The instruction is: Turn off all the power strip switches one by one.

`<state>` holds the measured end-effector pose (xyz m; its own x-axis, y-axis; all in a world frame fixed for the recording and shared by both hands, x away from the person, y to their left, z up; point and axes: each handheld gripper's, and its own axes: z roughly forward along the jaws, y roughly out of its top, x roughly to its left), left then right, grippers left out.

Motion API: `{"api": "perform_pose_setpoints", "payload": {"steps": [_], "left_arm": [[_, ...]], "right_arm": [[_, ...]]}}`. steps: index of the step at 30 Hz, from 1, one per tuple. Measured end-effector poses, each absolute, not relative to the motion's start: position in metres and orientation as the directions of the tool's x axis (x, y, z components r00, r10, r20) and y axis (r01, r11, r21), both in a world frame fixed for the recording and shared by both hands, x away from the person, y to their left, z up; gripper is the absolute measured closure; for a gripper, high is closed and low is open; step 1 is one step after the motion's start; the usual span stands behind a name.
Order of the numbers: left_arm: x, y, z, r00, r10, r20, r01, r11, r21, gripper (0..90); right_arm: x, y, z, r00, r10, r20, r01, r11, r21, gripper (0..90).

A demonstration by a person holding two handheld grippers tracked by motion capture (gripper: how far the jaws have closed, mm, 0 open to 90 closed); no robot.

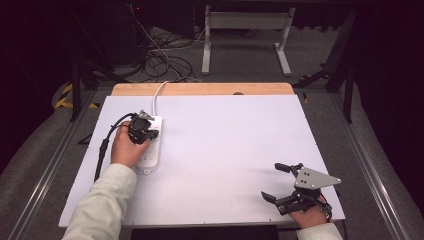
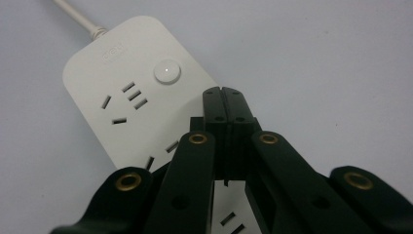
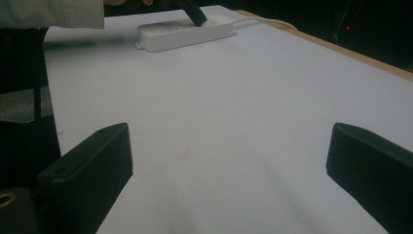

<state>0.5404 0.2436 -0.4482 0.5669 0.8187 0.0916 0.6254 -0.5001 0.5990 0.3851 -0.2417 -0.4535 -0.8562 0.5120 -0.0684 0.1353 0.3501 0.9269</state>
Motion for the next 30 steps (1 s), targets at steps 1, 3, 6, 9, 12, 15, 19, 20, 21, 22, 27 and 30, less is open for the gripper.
{"api": "perform_pose_setpoints", "payload": {"steps": [1, 3, 6, 9, 12, 15, 19, 20, 21, 22, 27, 30], "left_arm": [[0.54, 0.241, -0.448, 0.567, 0.817, 0.101, 0.624, -0.507, 0.595, 90.0], [0.539, 0.239, -0.444, 0.564, 0.816, 0.125, 0.607, -0.513, 0.607, 90.0], [0.535, 0.245, -0.437, 0.57, 0.82, 0.046, 0.604, -0.456, 0.654, 90.0], [0.532, 0.249, -0.424, 0.579, 0.815, 0.012, 0.586, -0.426, 0.689, 90.0], [0.533, 0.253, -0.419, 0.583, 0.813, -0.009, 0.583, -0.41, 0.702, 90.0], [0.535, 0.254, -0.419, 0.578, 0.816, -0.019, 0.587, -0.4, 0.704, 90.0], [0.537, 0.257, -0.42, 0.57, 0.821, -0.035, 0.592, -0.381, 0.71, 90.0], [0.537, 0.257, -0.42, 0.571, 0.821, -0.031, 0.589, -0.383, 0.711, 90.0], [0.537, 0.257, -0.418, 0.571, 0.821, -0.018, 0.583, -0.389, 0.713, 90.0], [0.537, 0.257, -0.417, 0.574, 0.819, -0.021, 0.583, -0.391, 0.713, 90.0], [0.544, 0.254, -0.41, 0.581, 0.814, -0.019, 0.576, -0.394, 0.716, 90.0], [0.553, 0.252, -0.407, 0.574, 0.819, -0.02, 0.583, -0.392, 0.712, 90.0]], "right_arm": [[0.385, -0.242, -0.453, -0.856, 0.513, -0.067, 0.136, 0.349, 0.927, 3.5], [0.385, -0.242, -0.453, -0.856, 0.513, -0.07, 0.133, 0.349, 0.928, 3.5], [0.385, -0.243, -0.453, -0.854, 0.516, -0.07, 0.133, 0.346, 0.929, 3.5], [0.386, -0.242, -0.453, -0.853, 0.518, -0.068, 0.137, 0.347, 0.928, 3.5], [0.387, -0.241, -0.454, -0.856, 0.513, -0.069, 0.137, 0.354, 0.925, 3.6], [0.386, -0.241, -0.453, -0.855, 0.513, -0.072, 0.134, 0.352, 0.926, 3.5], [0.385, -0.241, -0.453, -0.855, 0.513, -0.072, 0.133, 0.351, 0.927, 3.5], [0.385, -0.241, -0.453, -0.855, 0.514, -0.072, 0.133, 0.352, 0.927, 3.5], [0.385, -0.241, -0.454, -0.856, 0.512, -0.072, 0.133, 0.353, 0.926, 3.6], [0.385, -0.241, -0.454, -0.856, 0.512, -0.072, 0.133, 0.352, 0.926, 3.5], [0.385, -0.242, -0.453, -0.856, 0.513, -0.07, 0.134, 0.349, 0.927, 3.5], [0.385, -0.241, -0.453, -0.856, 0.512, -0.07, 0.134, 0.351, 0.927, 3.5]]}}
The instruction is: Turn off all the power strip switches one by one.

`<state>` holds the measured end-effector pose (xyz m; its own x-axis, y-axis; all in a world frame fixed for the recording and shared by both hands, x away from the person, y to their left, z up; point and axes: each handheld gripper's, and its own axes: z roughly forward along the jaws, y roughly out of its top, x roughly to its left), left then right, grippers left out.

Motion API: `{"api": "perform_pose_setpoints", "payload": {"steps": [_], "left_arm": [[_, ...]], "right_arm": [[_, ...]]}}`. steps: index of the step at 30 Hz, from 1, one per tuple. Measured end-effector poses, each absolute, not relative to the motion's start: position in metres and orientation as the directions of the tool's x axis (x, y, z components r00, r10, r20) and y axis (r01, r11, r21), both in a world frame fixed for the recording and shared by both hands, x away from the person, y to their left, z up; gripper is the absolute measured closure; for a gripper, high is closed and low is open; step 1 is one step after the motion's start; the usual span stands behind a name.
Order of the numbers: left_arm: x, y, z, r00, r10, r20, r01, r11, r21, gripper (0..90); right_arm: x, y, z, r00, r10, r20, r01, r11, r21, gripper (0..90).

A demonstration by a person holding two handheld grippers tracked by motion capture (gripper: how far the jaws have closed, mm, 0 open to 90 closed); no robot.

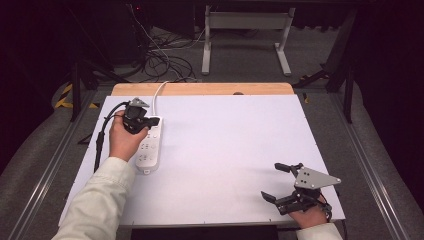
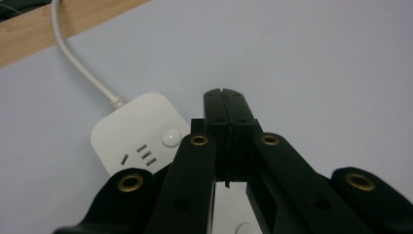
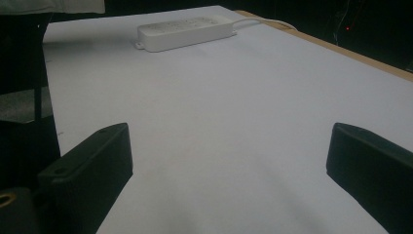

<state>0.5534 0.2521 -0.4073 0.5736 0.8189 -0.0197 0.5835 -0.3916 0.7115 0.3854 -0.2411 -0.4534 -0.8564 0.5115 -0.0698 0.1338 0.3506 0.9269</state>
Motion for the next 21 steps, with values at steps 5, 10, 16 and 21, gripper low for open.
{"api": "perform_pose_setpoints", "payload": {"steps": [5, 10, 16, 21], "left_arm": [[0.568, 0.253, -0.415, 0.554, 0.832, -0.035, 0.619, -0.383, 0.685, 90.0], [0.576, 0.257, -0.427, 0.534, 0.844, -0.055, 0.651, -0.369, 0.663, 90.0], [0.582, 0.256, -0.437, 0.527, 0.848, -0.063, 0.671, -0.37, 0.643, 90.0], [0.584, 0.257, -0.44, 0.513, 0.857, -0.05, 0.682, -0.371, 0.631, 90.0]], "right_arm": [[0.385, -0.242, -0.453, -0.855, 0.515, -0.07, 0.134, 0.349, 0.927, 3.5], [0.386, -0.243, -0.454, -0.856, 0.514, -0.063, 0.137, 0.343, 0.929, 3.5], [0.385, -0.243, -0.453, -0.855, 0.514, -0.068, 0.133, 0.344, 0.93, 3.5], [0.385, -0.243, -0.453, -0.856, 0.513, -0.066, 0.136, 0.345, 0.929, 3.6]]}}
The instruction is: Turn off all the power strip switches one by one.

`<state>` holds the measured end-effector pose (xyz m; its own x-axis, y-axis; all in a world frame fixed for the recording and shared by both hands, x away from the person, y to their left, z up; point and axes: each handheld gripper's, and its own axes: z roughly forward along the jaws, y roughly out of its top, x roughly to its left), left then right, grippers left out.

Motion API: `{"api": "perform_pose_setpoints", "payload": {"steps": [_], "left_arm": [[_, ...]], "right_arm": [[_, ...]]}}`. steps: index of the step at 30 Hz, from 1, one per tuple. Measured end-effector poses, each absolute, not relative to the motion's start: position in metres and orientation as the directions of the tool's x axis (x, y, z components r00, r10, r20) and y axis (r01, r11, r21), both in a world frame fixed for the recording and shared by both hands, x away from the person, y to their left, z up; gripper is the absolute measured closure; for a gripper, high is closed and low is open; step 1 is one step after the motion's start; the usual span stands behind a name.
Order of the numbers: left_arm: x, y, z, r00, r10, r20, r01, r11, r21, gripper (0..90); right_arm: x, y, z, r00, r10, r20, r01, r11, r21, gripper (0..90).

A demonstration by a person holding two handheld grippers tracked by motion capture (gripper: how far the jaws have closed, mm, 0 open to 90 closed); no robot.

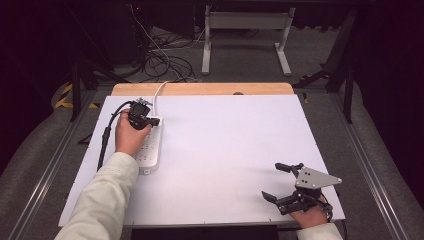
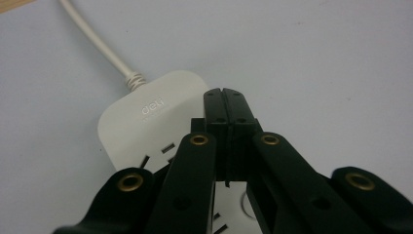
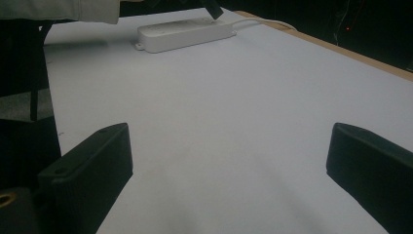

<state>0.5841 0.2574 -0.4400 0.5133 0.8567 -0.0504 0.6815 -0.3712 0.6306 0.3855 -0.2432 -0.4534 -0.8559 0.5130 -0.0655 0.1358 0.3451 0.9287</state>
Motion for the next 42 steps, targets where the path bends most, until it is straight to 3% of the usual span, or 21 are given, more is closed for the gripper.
{"api": "perform_pose_setpoints", "payload": {"steps": [38, 40, 42], "left_arm": [[0.585, 0.251, -0.444, 0.483, 0.875, -0.033, 0.714, -0.372, 0.593, 90.0], [0.581, 0.251, -0.438, 0.48, 0.877, 0.023, 0.696, -0.397, 0.598, 90.0], [0.575, 0.252, -0.432, 0.503, 0.864, 0.002, 0.667, -0.389, 0.636, 90.0]], "right_arm": [[0.384, -0.244, -0.453, -0.859, 0.507, -0.072, 0.125, 0.344, 0.93, 3.6], [0.383, -0.245, -0.453, -0.858, 0.509, -0.07, 0.126, 0.341, 0.932, 3.5], [0.384, -0.245, -0.453, -0.857, 0.511, -0.068, 0.127, 0.338, 0.932, 3.5]]}}
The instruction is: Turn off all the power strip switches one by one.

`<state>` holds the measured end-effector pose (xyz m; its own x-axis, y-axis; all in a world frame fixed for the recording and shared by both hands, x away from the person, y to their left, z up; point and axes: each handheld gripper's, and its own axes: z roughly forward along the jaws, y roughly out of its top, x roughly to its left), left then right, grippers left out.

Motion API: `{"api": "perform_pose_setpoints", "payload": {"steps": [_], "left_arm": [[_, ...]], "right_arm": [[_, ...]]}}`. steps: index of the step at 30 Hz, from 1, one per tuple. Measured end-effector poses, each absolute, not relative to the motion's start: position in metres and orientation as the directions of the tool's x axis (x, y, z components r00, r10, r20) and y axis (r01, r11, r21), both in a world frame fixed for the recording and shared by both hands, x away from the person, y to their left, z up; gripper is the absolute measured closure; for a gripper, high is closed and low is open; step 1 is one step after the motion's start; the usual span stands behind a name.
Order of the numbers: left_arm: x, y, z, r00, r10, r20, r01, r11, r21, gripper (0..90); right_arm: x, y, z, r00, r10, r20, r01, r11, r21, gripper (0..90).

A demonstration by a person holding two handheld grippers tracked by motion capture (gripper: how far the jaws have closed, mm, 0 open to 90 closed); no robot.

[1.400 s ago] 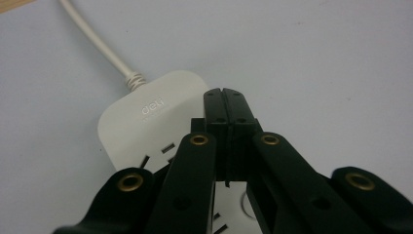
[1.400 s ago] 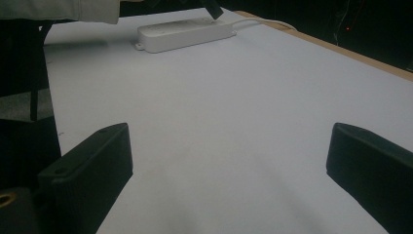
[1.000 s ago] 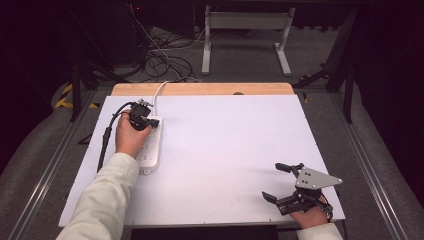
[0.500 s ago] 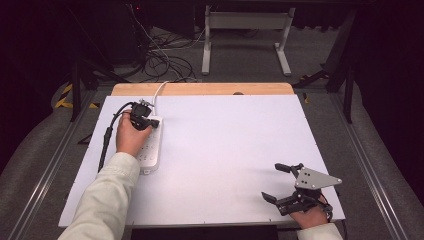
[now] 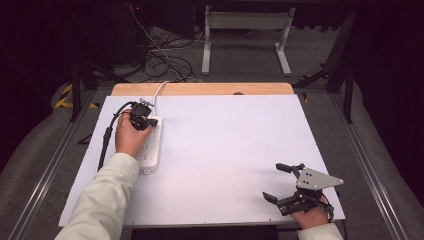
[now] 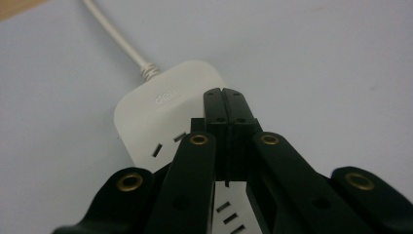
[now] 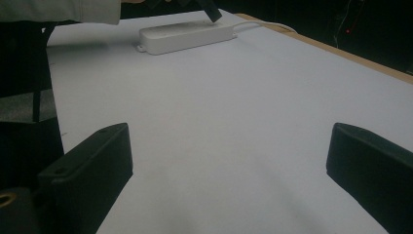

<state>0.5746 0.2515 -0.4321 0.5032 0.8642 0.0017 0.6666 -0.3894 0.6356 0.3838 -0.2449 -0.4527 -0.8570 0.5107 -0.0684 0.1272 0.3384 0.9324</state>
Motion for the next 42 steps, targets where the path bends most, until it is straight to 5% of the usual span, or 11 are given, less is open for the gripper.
{"api": "perform_pose_setpoints", "payload": {"steps": [10, 12, 19, 22, 25, 31, 38, 42], "left_arm": [[0.546, 0.25, -0.403, 0.563, 0.827, -0.014, 0.592, -0.391, 0.705, 89.9], [0.535, 0.248, -0.394, 0.569, 0.822, -0.01, 0.55, -0.371, 0.748, 66.9], [0.485, 0.244, -0.375, 0.646, 0.763, -0.013, 0.425, -0.344, 0.837, 46.3], [0.466, 0.245, -0.379, 0.678, 0.735, 0.006, 0.361, -0.339, 0.869, 40.6], [0.449, 0.246, -0.385, 0.675, 0.736, -0.051, 0.423, -0.33, 0.844, 38.6], [0.418, 0.253, -0.402, 0.72, 0.694, 0.012, 0.306, -0.333, 0.892, 28.7], [0.391, 0.265, -0.436, 0.747, 0.665, -0.006, 0.267, -0.291, 0.919, 22.1], [0.376, 0.271, -0.455, 0.726, 0.686, 0.058, 0.245, -0.336, 0.91, 19.1]], "right_arm": [[0.383, -0.243, -0.453, -0.855, 0.515, -0.071, 0.129, 0.344, 0.93, 3.5], [0.383, -0.244, -0.453, -0.853, 0.518, -0.069, 0.132, 0.341, 0.931, 3.6], [0.382, -0.245, -0.453, -0.852, 0.519, -0.072, 0.129, 0.341, 0.931, 3.5], [0.381, -0.246, -0.453, -0.85, 0.523, -0.069, 0.131, 0.335, 0.933, 3.5], [0.381, -0.246, -0.452, -0.849, 0.524, -0.07, 0.131, 0.336, 0.933, 3.5], [0.381, -0.244, -0.453, -0.848, 0.526, -0.068, 0.135, 0.338, 0.931, 3.5], [0.38, -0.245, -0.453, -0.845, 0.53, -0.069, 0.138, 0.342, 0.929, 3.5], [0.379, -0.245, -0.453, -0.845, 0.53, -0.071, 0.138, 0.344, 0.929, 3.5]]}}
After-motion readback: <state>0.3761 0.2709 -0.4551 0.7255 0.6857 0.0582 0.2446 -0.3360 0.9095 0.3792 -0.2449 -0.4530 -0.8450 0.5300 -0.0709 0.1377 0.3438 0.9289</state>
